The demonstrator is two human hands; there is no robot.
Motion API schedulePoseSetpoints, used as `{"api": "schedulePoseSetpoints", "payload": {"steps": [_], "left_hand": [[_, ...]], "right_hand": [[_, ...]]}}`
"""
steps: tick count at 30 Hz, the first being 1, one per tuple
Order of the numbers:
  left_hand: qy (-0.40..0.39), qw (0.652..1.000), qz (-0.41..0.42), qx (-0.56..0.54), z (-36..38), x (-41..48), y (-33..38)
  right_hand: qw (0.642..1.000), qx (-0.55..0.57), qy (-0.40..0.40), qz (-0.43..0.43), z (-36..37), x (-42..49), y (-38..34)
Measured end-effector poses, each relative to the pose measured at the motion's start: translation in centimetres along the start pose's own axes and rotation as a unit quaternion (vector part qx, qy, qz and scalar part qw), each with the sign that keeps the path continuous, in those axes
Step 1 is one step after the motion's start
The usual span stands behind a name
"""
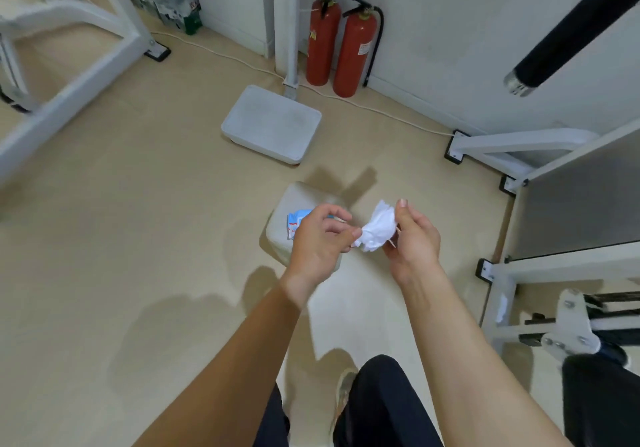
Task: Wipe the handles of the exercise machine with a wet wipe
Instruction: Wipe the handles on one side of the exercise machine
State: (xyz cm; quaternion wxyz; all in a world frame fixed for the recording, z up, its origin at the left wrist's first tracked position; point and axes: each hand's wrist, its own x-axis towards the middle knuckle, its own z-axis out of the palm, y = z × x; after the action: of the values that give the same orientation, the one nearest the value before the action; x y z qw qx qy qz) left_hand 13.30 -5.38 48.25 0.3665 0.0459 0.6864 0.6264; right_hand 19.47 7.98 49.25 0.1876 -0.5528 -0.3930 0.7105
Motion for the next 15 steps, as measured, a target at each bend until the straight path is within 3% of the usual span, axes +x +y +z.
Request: {"api": "schedulePoseSetpoints", "payload": {"steps": [3,6,10,15], "left_hand": [[-0.028,0.999,0.016,0.013,-0.4,-5.2,6.1],[-0.021,0.999,0.038,0.023,-1.0,-8.9,11.2],[-0.004,0.996,0.09,0.018,-2.2,-12.4,16.8],[-0.006,0.992,0.127,-0.007,-3.9,-15.3,20.6]], "right_hand": [[0.999,-0.033,0.01,-0.017,0.8,-6.3,-4.4],[0.994,-0.086,-0.062,-0.015,1.4,-11.6,-8.0],[0.977,-0.017,-0.209,0.024,1.1,-17.3,-12.1],[0.962,0.047,-0.268,0.029,0.0,-21.9,-14.5]]}}
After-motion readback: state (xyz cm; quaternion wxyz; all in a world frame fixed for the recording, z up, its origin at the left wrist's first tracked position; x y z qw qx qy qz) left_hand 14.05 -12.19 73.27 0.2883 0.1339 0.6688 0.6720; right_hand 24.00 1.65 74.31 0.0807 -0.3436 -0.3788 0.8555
